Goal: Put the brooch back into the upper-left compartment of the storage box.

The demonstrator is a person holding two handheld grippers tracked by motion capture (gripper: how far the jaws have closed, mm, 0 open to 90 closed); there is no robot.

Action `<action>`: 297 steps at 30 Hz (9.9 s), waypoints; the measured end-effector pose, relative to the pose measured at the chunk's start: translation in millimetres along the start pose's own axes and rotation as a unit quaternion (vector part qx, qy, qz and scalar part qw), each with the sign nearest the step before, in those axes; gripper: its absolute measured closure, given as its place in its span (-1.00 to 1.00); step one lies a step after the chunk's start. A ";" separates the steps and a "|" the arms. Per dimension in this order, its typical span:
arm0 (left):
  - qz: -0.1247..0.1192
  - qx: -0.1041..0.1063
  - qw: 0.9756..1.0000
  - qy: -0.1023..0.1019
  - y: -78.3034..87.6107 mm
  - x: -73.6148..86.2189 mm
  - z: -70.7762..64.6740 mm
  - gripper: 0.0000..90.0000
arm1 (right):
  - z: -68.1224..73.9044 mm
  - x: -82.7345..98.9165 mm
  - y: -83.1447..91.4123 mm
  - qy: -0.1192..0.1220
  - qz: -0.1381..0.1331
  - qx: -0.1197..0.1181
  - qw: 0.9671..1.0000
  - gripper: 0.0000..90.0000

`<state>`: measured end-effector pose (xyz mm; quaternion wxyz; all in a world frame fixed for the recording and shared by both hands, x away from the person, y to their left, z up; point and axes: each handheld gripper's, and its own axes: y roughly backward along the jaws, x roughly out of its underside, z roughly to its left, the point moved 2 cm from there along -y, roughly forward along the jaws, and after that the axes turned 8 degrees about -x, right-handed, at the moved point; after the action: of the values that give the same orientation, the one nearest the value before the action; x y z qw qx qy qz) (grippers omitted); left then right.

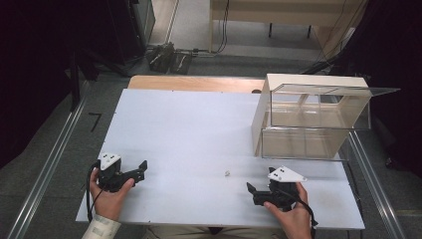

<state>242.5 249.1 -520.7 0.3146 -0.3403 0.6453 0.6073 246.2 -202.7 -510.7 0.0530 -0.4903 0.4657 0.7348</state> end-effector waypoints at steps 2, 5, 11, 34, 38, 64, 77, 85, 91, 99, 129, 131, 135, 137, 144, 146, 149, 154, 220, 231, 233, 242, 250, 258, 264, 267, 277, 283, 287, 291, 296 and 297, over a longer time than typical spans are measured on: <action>0.000 0.001 1.000 0.001 0.2 -0.1 0.1 -0.89 | 1.0 -0.6 -1.2 0.001 -0.001 -0.002 1.000 -0.86; 0.000 0.001 1.000 0.001 0.2 0.0 0.1 -0.89 | 4.1 -1.8 -4.1 0.003 0.001 -0.007 1.000 -0.86; -0.001 0.001 1.000 0.001 0.8 -0.1 0.5 -0.89 | 7.0 -3.3 -7.4 0.007 0.003 -0.010 1.000 -0.86; -0.001 0.002 1.000 0.001 1.0 -0.1 0.6 -0.89 | 18.2 -9.5 -20.4 0.023 0.005 -0.027 0.999 -0.76; -0.001 0.002 1.000 0.001 0.9 -0.1 0.4 -0.89 | 19.3 -10.9 -23.2 0.024 0.005 -0.029 0.999 -0.74; -0.001 0.003 1.000 0.001 1.1 -0.1 0.5 -0.89 | 30.4 -26.7 -52.7 0.052 0.014 -0.060 0.997 -0.27; 0.001 0.005 1.000 0.000 0.8 0.1 0.7 -0.89 | 32.2 -29.8 -62.6 0.059 0.026 -0.076 0.995 0.08; 0.001 0.005 1.000 0.001 0.9 0.1 0.7 -0.89 | 32.5 -30.9 -67.6 0.064 0.030 -0.080 0.994 0.26; 0.001 0.006 1.000 0.001 0.8 0.0 0.8 -0.89 | 30.8 -30.9 -70.3 0.060 0.035 -0.080 0.994 0.33; 0.000 0.006 1.000 0.001 0.9 0.0 0.8 -0.89 | 32.0 -31.4 -71.9 0.065 0.034 -0.085 0.994 0.54; -0.004 0.006 1.000 0.003 2.5 -0.7 1.6 -0.89 | 30.6 -35.8 -59.5 0.056 0.020 -0.107 0.993 0.95; -0.004 0.005 1.000 0.003 2.6 -0.7 1.6 -0.89 | 30.7 -37.3 -56.0 0.056 0.014 -0.108 0.993 0.95; -0.004 0.005 1.000 0.004 2.6 -0.8 1.7 -0.89 | 31.2 -38.2 -53.7 0.058 0.013 -0.110 0.992 0.95; -0.004 0.005 1.000 0.003 2.7 -0.8 1.6 -0.89 | 31.6 -38.3 -52.5 0.055 0.012 -0.109 0.992 0.95; -0.004 0.005 1.000 0.003 2.9 -0.7 1.8 -0.89 | 32.2 -40.5 -46.7 0.057 0.005 -0.109 0.992 0.95; -0.004 0.005 1.000 0.002 3.1 -0.7 1.6 -0.89 | 31.9 -41.6 -43.9 0.056 0.001 -0.110 0.992 0.95; -0.004 0.005 1.000 0.002 3.1 -0.7 1.6 -0.89 | 31.9 -42.7 -41.4 0.057 -0.003 -0.109 0.992 0.95; -0.004 0.005 1.000 0.002 2.7 -0.6 1.4 -0.89 | 32.5 -46.3 -32.5 0.062 -0.012 -0.105 0.992 0.95; 0.000 0.004 1.000 -0.002 1.3 0.1 0.2 -0.89 | 6.1 -95.1 54.2 0.059 -0.116 -0.066 0.989 0.96; 0.000 0.004 1.000 -0.001 1.0 0.2 -0.4 -0.89 | -2.4 -100.1 65.5 0.053 -0.131 -0.056 0.988 0.96; 0.000 0.004 1.000 -0.001 1.0 0.2 -0.4 -0.89 | -4.5 -101.8 68.4 0.055 -0.134 -0.054 0.988 0.95; 0.001 0.004 1.000 -0.001 0.4 0.3 -1.0 -0.89 | -14.5 -110.4 85.7 0.050 -0.155 -0.041 0.986 0.95; 0.001 0.004 1.000 0.000 0.1 0.4 -0.7 -0.89 | -20.2 -113.9 91.6 0.045 -0.161 -0.036 0.985 0.95; 0.002 0.004 1.000 0.000 -0.1 0.4 -0.7 -0.89 | -26.0 -119.6 98.3 0.042 -0.174 -0.030 0.983 0.95; 0.002 0.004 1.000 -0.001 -0.2 0.5 -0.5 -0.89 | -30.1 -122.3 99.9 0.039 -0.179 -0.026 0.983 0.95; 0.003 0.003 1.000 -0.001 -0.2 0.4 -0.6 -0.89 | -32.9 -125.1 100.9 0.037 -0.185 -0.024 0.982 0.95; 0.001 0.004 1.000 0.001 0.0 0.5 -0.4 -0.89 | -42.5 -128.5 102.3 0.026 -0.193 -0.016 0.981 0.96; 0.001 0.004 1.000 0.001 0.0 0.4 -0.4 -0.89 | -51.2 -128.5 100.4 0.017 -0.195 -0.009 0.981 0.96; 0.000 0.004 1.000 0.001 0.0 0.4 -0.5 -0.89 | -59.1 -127.3 97.2 0.008 -0.191 -0.003 0.982 0.96; 0.001 0.005 1.000 0.001 0.2 0.4 -0.3 -0.89 | -64.8 -126.7 95.9 0.001 -0.191 0.002 0.982 0.96; 0.000 0.005 1.000 0.001 0.3 0.4 -0.3 -0.89 | -72.1 -125.3 94.3 -0.007 -0.190 0.010 0.982 0.95; 0.001 0.005 1.000 0.001 0.3 0.4 -0.2 -0.89 | -73.4 -125.0 93.9 -0.009 -0.190 0.012 0.982 0.95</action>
<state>242.1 248.8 -520.9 0.3154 -0.3389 0.6484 0.6043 309.4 -262.1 -361.4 0.2022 -0.5624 0.3719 0.7103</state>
